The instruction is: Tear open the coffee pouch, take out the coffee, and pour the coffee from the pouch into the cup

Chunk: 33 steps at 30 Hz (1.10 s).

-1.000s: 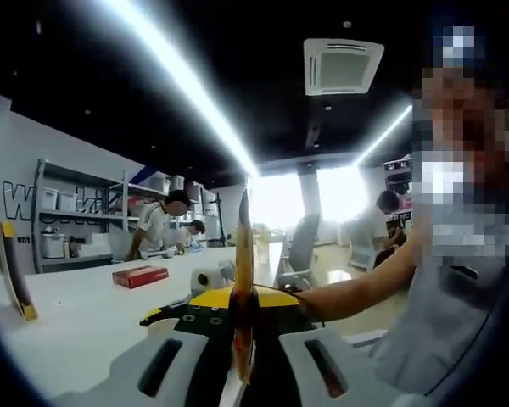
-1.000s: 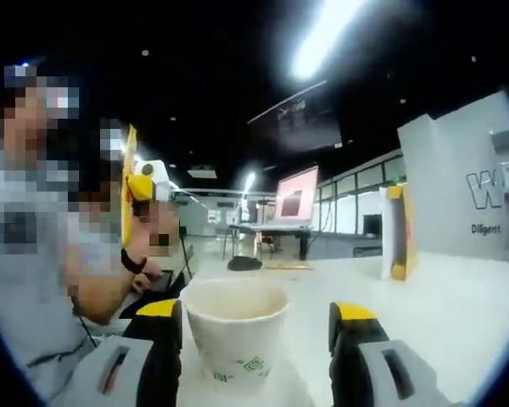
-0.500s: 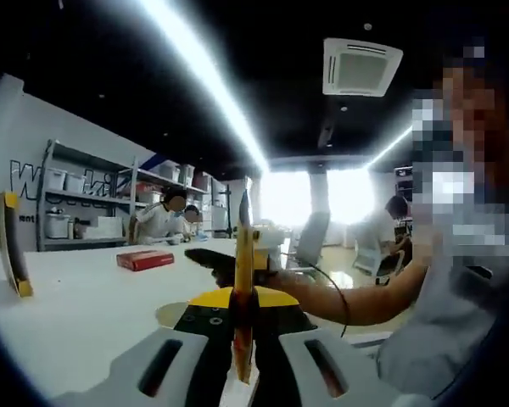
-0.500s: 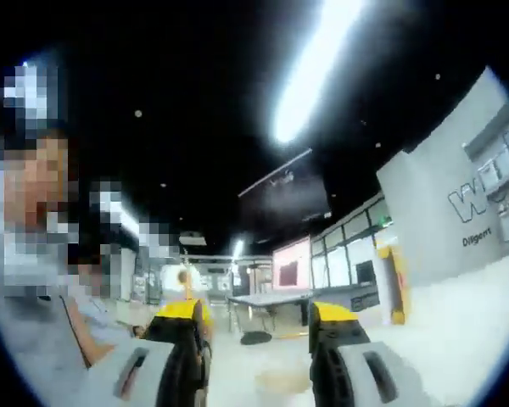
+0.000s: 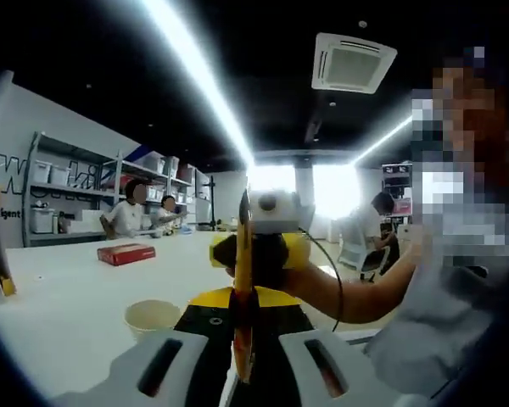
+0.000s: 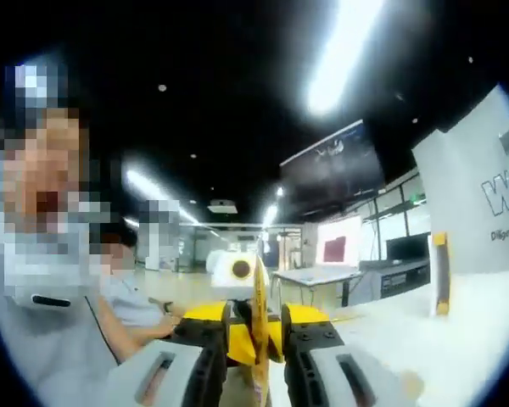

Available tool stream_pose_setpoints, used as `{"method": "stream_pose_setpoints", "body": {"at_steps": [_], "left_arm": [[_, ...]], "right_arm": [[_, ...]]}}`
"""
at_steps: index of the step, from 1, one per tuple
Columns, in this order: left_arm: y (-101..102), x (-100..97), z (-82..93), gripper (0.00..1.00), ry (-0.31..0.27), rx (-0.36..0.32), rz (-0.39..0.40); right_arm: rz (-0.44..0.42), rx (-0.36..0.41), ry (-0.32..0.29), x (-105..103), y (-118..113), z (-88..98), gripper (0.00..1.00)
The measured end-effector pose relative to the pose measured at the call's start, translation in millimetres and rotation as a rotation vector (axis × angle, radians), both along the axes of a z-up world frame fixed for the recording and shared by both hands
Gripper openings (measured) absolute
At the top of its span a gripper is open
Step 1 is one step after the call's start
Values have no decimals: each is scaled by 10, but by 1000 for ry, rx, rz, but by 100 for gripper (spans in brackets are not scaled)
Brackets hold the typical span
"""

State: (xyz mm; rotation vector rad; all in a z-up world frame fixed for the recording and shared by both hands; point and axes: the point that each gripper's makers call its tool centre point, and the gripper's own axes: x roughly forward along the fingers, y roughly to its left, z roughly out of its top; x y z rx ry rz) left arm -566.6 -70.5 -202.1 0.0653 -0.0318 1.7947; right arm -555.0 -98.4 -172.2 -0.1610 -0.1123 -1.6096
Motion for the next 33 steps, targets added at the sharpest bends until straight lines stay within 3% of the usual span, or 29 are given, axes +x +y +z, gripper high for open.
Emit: {"method": "stream_pose_setpoints", "body": {"at_steps": [8, 17, 20, 23, 26, 29, 30, 32, 33], "left_arm": [[23, -33, -70, 10, -11, -21, 6], [45, 36, -51, 11, 11, -24, -26], [45, 80, -60, 16, 21, -41, -39], [-17, 141, 15, 26, 14, -36, -46], [-153, 142, 227, 26, 51, 20, -13], [-218, 147, 421, 23, 22, 52, -53], [-192, 124, 501, 23, 10, 31, -74], [-114, 116, 493, 23, -7, -86, -108], [-36, 91, 504, 23, -9, -176, -122]], "right_arm": [[-22, -1, -28, -164, 96, -62, 8], [-9, 9, -79, -153, 123, -34, 6], [-17, 1, -75, -155, 159, -22, 6], [-26, -27, -74, -149, 256, 29, 6], [-43, -30, -71, -147, 356, 48, 6], [-45, -1, -76, -144, 412, 26, 5], [-44, 20, -73, -139, 417, 11, 5], [-46, 73, -57, -129, 421, -29, 5], [-52, 92, -50, -137, 427, -36, 5]]}}
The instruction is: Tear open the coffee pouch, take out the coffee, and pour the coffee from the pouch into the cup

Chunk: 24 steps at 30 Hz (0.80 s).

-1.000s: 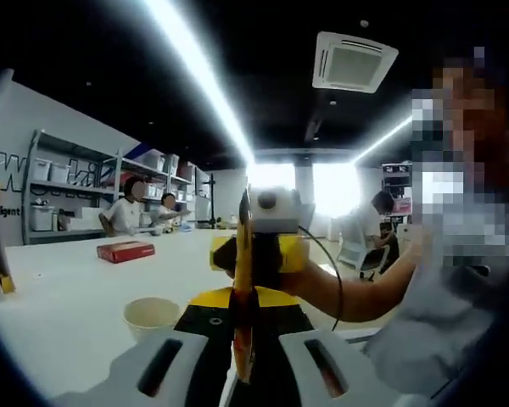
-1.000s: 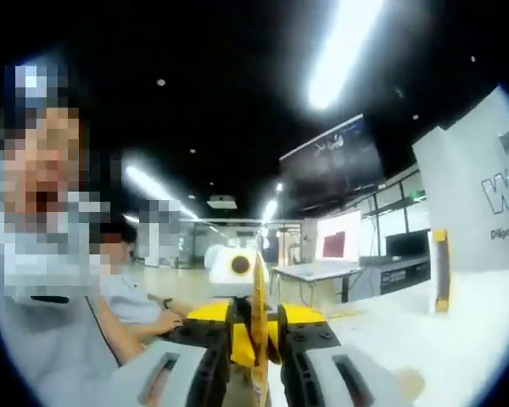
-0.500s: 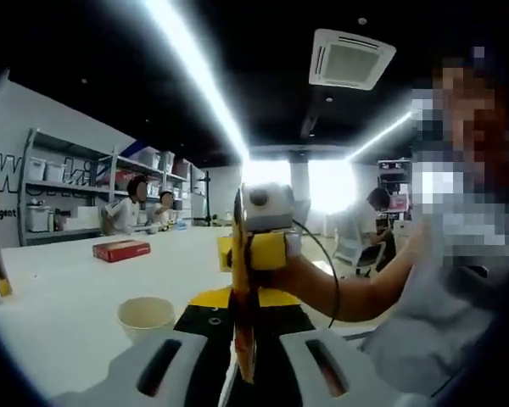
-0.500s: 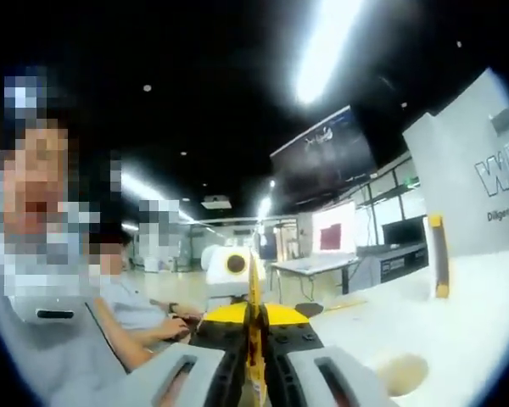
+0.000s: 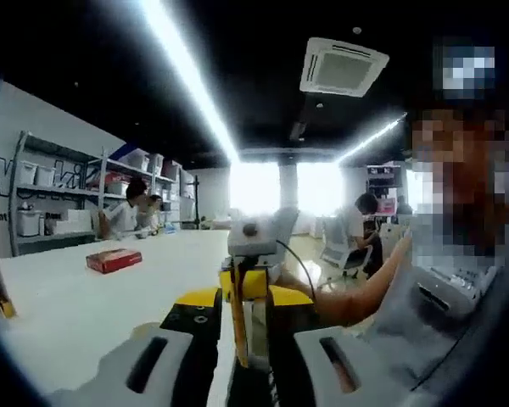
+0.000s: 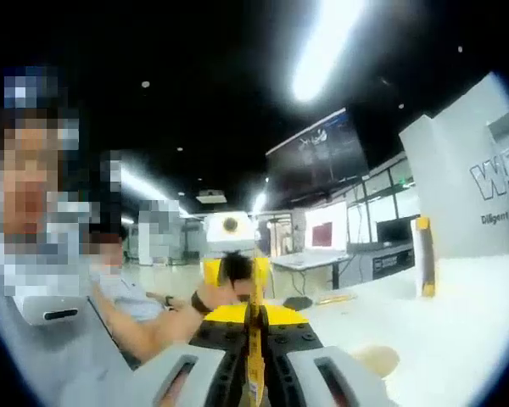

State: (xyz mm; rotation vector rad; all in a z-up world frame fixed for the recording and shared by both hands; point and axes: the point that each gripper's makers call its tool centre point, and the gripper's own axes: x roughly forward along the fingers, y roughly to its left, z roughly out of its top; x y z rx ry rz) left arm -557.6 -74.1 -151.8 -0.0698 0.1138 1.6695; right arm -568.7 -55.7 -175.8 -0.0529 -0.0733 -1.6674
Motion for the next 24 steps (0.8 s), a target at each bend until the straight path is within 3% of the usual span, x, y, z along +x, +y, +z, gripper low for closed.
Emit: {"method": "stream_pose_setpoints", "body": {"at_steps": [2, 5, 8, 12, 14, 17, 20, 24], "left_arm": [[126, -10, 1, 23, 0, -139, -32], [288, -98, -10, 23, 47, -319, -31], [429, -141, 14, 23, 43, -415, -49], [517, -154, -114, 15, 3, -560, -88], [557, -154, -178, 11, -14, -609, -111], [605, -199, -233, 7, 29, -645, -132], [619, -246, -270, 5, 31, -660, -144], [601, -302, -298, 4, -21, -656, -138]], "right_arm": [[-1, 19, 6, 3, 11, 11, 5], [-13, 47, 17, -24, 40, 14, 5], [-20, 69, 26, -40, 59, 4, 5], [-33, 102, 35, -64, 96, -12, 6], [-45, 123, 35, -91, 120, -28, 5], [-69, 155, 37, -162, 151, -59, 5], [-80, 185, 37, -217, 173, -95, 6], [-81, 196, 38, -269, 188, -126, 6]]}}
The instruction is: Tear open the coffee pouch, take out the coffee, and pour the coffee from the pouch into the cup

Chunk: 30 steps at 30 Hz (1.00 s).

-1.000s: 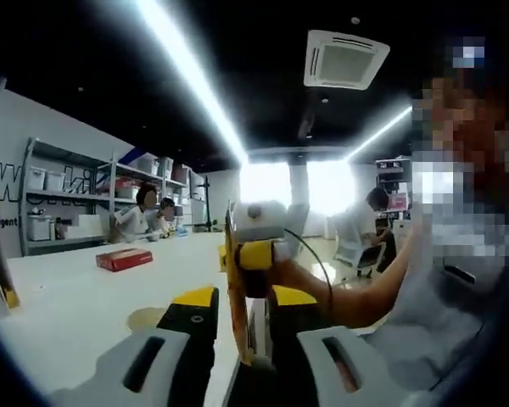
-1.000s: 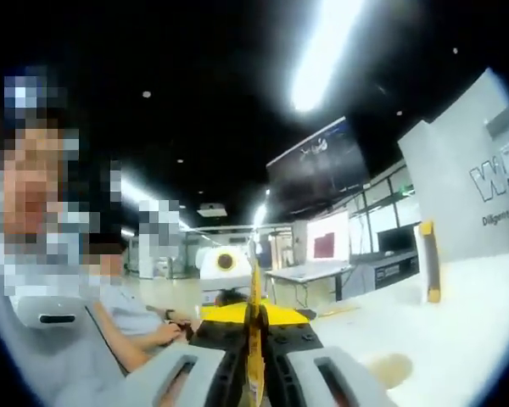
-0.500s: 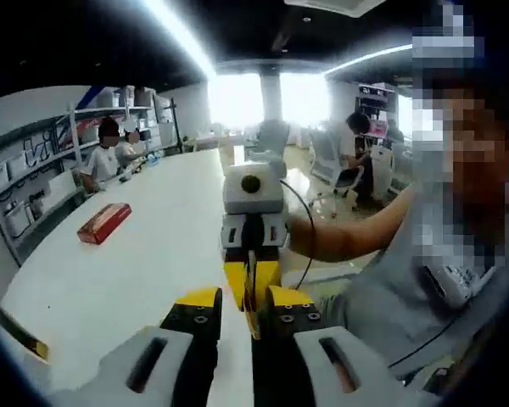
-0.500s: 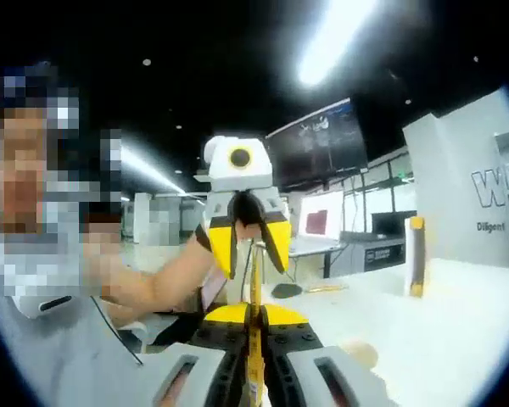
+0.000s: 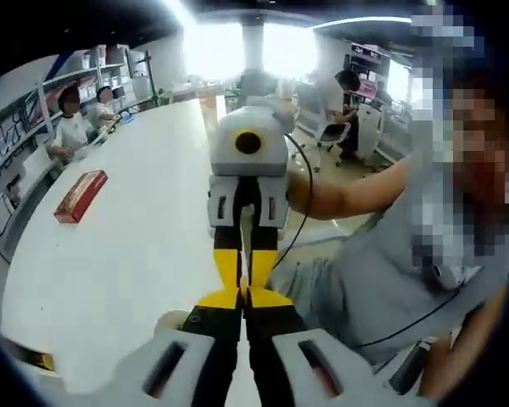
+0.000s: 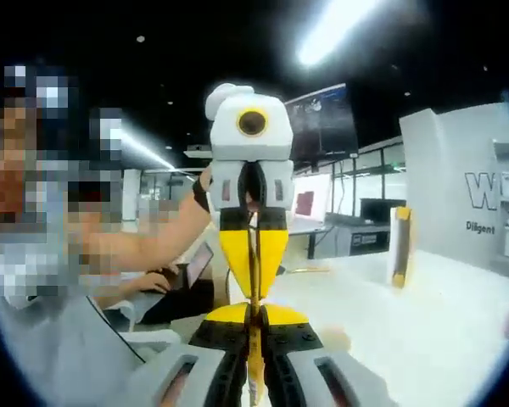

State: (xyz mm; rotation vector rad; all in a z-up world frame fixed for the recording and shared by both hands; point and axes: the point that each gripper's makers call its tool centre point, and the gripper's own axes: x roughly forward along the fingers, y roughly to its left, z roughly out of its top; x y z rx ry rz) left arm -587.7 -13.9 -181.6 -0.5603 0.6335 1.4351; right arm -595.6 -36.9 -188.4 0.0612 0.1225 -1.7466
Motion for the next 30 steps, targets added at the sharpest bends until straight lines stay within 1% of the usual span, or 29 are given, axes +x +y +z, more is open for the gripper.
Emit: {"method": "stream_pose_setpoints", "body": {"at_steps": [1, 3, 4, 5, 6, 7, 8, 9, 11, 12, 13, 14, 15, 16, 17, 18, 19, 20, 23, 26, 27, 28, 30], "left_arm": [[-3, -12, -3, 4, -5, 3, 8], [-22, -45, -16, 4, -17, 15, 18], [-18, -105, -4, 3, 5, 42, 30], [-32, -155, 4, 3, 7, 64, 51], [-47, -170, 15, 3, -9, 87, 57], [-47, -192, 49, 3, -14, 134, 64], [-52, -211, 69, 3, -17, 163, 74], [-77, -241, 87, 3, -15, 202, 78], [-119, -299, 116, 3, -3, 263, 93], [-131, -318, 148, 3, 1, 305, 96], [-131, -328, 184, 3, -16, 353, 101], [-140, -358, 220, 3, -18, 405, 107], [-140, -370, 243, 3, -4, 436, 99], [-134, -379, 268, 3, -5, 482, 92], [-138, -398, 280, 3, -25, 517, 100], [-141, -431, 286, 3, -38, 544, 111], [-137, -445, 306, 3, -41, 583, 106], [-128, -446, 327, 3, -51, 622, 97], [-129, -530, 362, 3, -77, 708, 119], [-142, -597, 411, 3, -84, 802, 132], [-143, -594, 420, 3, -106, 828, 128], [-147, -607, 405, 3, -119, 834, 127], [-147, -621, 384, 3, -120, 850, 127]], "right_arm": [[0, -1, 10, -20, 4, -6, 6], [20, -10, 111, -57, 8, -5, 8], [19, -7, 137, -82, 25, -37, 15], [17, -11, 119, -107, 46, -90, 22], [15, -22, 102, -153, 74, -132, 26], [-2, -82, 79, -231, 128, -141, 26], [-10, -119, 74, -268, 161, -139, 26], [-19, -184, 59, -323, 220, -129, 28], [-12, -290, -9, -387, 333, -154, 30], [-5, -348, -21, -407, 388, -144, 30], [-1, -396, -38, -437, 445, -143, 31], [5, -436, -61, -461, 493, -141, 31], [14, -472, -69, -461, 524, -126, 31], [26, -508, -70, -459, 555, -104, 32], [42, -548, -61, -450, 584, -63, 32], [55, -571, -78, -448, 598, -45, 32], [52, -571, -83, -443, 584, -54, 32], [47, -577, -70, -443, 569, -44, 32], [47, -589, -64, -495, 570, -11, 31], [39, -637, -45, -498, 573, 73, 25], [32, -660, -36, -532, 605, 103, 24], [34, -667, -37, -541, 613, 107, 23], [26, -684, -31, -518, 605, 114, 21]]}}
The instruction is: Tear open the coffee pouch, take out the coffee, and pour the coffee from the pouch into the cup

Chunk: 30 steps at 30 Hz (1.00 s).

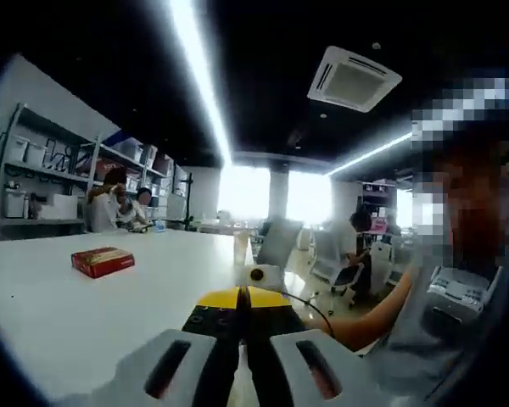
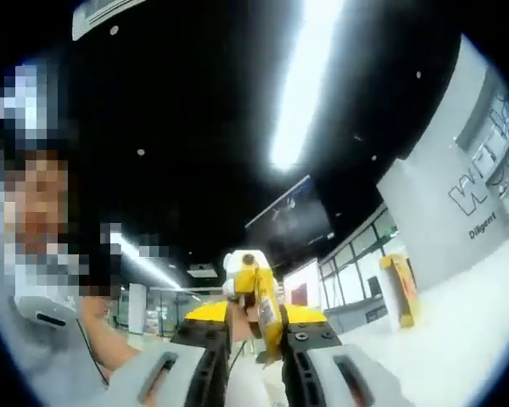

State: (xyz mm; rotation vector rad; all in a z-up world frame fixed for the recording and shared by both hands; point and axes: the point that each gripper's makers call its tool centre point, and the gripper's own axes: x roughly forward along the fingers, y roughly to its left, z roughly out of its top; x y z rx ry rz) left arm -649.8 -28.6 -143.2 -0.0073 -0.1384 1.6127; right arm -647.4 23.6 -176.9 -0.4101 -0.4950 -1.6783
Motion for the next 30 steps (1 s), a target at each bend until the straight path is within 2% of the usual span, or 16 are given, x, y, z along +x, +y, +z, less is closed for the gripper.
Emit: {"method": "stream_pose_setpoints", "body": {"at_steps": [7, 11, 16, 20, 23, 26, 30], "left_arm": [[-7, -55, -38, 3, -1, 14, -3], [0, -5, -113, 3, -3, 14, -5], [24, -27, -215, 5, -23, 12, 6], [51, -38, -290, 16, -36, -1, 16], [29, -113, -338, 18, -5, -17, 79], [-39, -141, -339, 19, -10, 15, 126], [-188, -251, -386, 20, 15, 29, 258]], "right_arm": [[-19, 1, 0, 7, -8, -35, 11], [-30, 58, -23, 58, -41, -94, 10], [-43, 138, -87, 79, -24, -169, 9], [-79, 194, -124, 60, 37, -228, 9], [-107, 258, -156, 39, 64, -311, 9], [-151, 344, -161, 36, 62, -400, 9], [-181, 430, -154, 46, 16, -472, 9]]}}
